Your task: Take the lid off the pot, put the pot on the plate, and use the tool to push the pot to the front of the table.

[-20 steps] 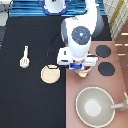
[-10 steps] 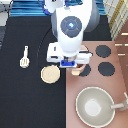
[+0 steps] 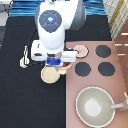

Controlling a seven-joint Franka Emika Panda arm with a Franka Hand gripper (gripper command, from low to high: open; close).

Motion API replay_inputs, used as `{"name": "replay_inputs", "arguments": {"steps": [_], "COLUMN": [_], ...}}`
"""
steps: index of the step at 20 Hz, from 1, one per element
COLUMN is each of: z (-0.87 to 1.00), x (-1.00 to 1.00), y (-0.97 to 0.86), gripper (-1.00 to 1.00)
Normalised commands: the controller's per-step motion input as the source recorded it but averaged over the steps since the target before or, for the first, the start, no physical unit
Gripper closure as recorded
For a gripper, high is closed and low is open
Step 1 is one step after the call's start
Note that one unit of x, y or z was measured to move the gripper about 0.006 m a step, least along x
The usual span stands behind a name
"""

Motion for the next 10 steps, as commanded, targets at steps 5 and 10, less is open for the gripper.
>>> {"name": "replay_inputs", "arguments": {"steps": [5,10], "z": [0.0,-0.05], "x": [-0.32,-0.19], "y": [-0.77,-0.55], "gripper": [1.0,1.0]}}
